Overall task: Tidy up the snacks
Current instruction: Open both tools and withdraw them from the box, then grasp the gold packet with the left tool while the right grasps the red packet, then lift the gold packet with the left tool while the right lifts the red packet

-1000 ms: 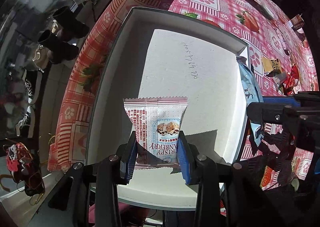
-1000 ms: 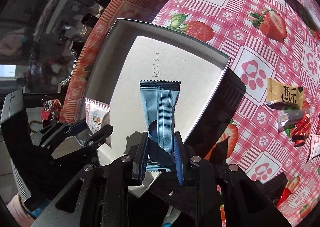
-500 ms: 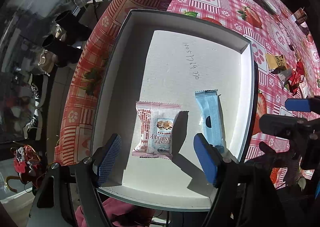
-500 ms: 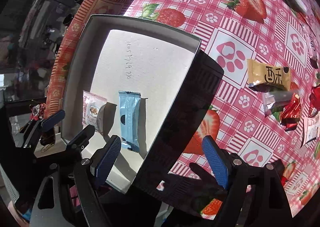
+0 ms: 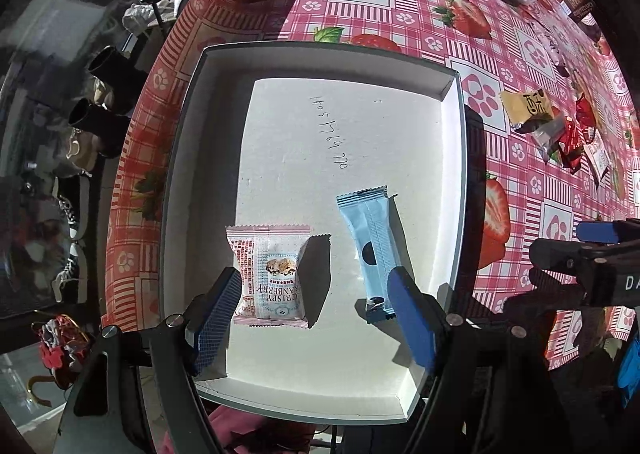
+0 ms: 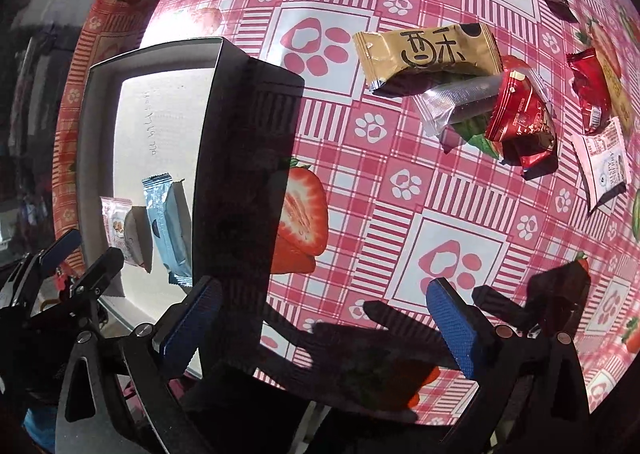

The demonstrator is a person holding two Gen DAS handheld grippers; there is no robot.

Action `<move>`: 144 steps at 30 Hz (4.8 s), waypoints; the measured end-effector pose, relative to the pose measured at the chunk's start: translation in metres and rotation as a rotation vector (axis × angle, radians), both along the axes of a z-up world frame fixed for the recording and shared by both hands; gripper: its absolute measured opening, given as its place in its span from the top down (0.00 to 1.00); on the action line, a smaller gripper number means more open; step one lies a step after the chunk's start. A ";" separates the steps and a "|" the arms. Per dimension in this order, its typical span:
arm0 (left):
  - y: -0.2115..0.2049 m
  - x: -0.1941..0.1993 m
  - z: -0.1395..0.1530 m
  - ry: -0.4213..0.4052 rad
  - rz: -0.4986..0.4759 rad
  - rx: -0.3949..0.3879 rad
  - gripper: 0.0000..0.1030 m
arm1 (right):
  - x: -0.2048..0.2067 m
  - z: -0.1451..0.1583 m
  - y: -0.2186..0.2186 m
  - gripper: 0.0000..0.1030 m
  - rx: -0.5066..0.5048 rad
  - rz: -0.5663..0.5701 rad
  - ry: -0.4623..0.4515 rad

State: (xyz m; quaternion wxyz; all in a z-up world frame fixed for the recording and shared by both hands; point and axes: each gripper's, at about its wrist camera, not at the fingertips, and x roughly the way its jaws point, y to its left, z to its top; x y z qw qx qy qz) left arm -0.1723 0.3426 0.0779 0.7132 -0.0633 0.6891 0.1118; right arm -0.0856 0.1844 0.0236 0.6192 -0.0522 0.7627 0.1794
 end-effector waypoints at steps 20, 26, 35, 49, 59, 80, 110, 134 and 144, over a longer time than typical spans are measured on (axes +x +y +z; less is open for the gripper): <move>-0.126 0.055 -0.002 0.033 -0.288 -0.016 0.23 | 0.005 -0.031 -0.172 0.00 -0.148 -0.304 0.047; -0.162 0.088 -0.004 0.032 -0.368 0.009 0.23 | 0.003 -0.048 -0.210 0.00 -0.167 -0.339 0.081; -0.187 0.156 -0.016 0.004 -0.494 0.090 0.23 | -0.003 -0.070 -0.225 0.00 -0.211 -0.289 0.105; -0.223 0.219 -0.062 0.034 -0.631 0.042 0.19 | 0.003 -0.083 -0.209 0.00 -0.216 -0.294 0.102; -0.223 0.182 -0.059 0.030 -0.548 -0.040 0.72 | -0.017 -0.084 -0.192 0.00 -0.218 -0.296 0.090; -0.179 0.092 -0.080 0.119 -0.421 -0.080 0.23 | -0.043 -0.058 -0.188 0.00 -0.212 -0.302 0.021; -0.211 0.094 -0.091 0.096 -0.485 -0.062 0.00 | -0.055 -0.051 -0.187 0.00 -0.208 -0.305 -0.032; -0.213 0.098 -0.072 0.084 -0.480 -0.061 0.54 | -0.043 -0.029 -0.175 0.51 -0.211 -0.261 -0.034; -0.187 0.092 -0.047 0.025 -0.440 -0.129 0.76 | -0.030 -0.004 -0.175 0.79 -0.056 -0.319 -0.044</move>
